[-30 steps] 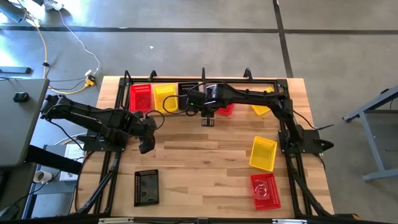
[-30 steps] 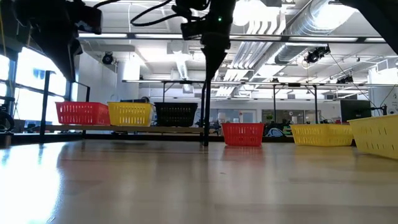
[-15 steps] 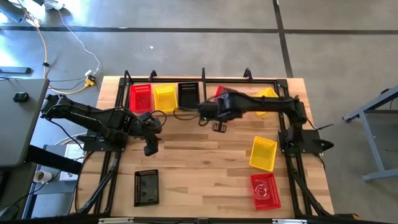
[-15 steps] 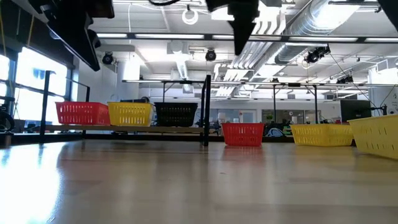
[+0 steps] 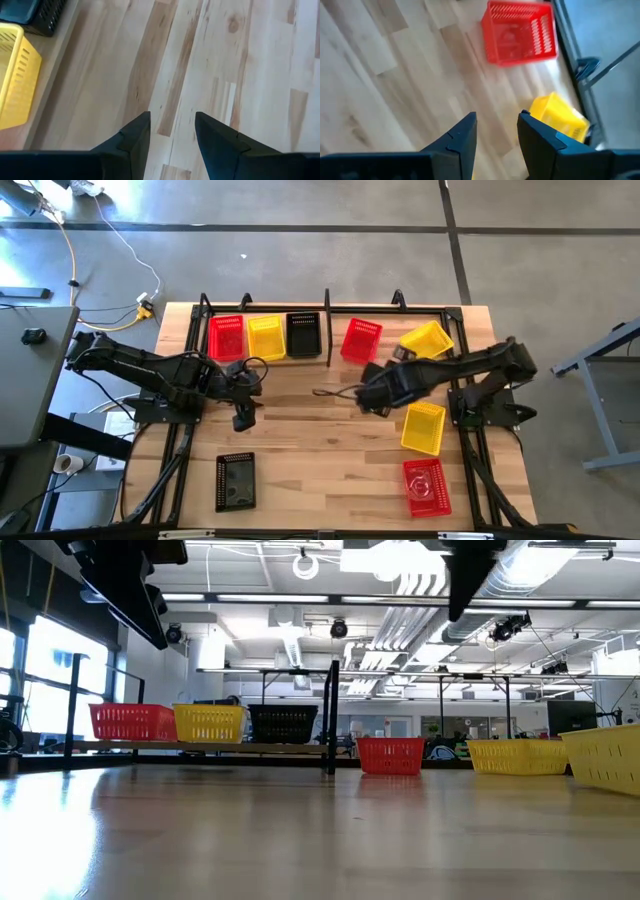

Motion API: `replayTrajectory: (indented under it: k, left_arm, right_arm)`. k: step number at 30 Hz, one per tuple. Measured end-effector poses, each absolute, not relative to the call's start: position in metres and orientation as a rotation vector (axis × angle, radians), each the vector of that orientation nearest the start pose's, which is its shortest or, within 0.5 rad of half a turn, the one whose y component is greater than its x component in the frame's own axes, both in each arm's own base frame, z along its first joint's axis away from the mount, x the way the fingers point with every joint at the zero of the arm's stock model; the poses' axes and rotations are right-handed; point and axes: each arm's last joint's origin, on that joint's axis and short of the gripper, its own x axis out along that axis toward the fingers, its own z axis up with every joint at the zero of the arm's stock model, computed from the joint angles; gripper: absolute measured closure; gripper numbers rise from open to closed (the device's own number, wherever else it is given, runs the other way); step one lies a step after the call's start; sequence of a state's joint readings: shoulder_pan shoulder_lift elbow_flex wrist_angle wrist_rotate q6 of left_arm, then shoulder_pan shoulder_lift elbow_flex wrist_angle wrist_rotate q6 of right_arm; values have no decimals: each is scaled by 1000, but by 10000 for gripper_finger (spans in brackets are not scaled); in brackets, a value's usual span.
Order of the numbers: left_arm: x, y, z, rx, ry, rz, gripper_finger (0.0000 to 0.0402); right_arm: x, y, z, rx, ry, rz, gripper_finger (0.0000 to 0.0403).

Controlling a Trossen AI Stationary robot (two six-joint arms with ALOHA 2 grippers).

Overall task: Stack baskets on shelf by color
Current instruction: Stack the black bin on top of the black bin on the shelf

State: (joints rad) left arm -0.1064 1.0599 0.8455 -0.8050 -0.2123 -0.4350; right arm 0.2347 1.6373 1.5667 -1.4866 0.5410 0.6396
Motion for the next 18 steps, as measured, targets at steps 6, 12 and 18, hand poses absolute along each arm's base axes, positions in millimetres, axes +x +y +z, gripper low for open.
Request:
replayTrajectory:
  k: [6, 12, 18]
  left_arm:
    - [192, -24, 258, -235, 965, 280, 257]
    - [189, -40, 258, -268, 968, 237, 257]
    - [183, -65, 259, -355, 991, 144, 257]
  right_arm:
    - [257, 72, 313, 75, 1213, -700, 274]
    - [247, 91, 314, 125, 1153, -712, 274]
    - [245, 98, 314, 123, 1098, -732, 274]
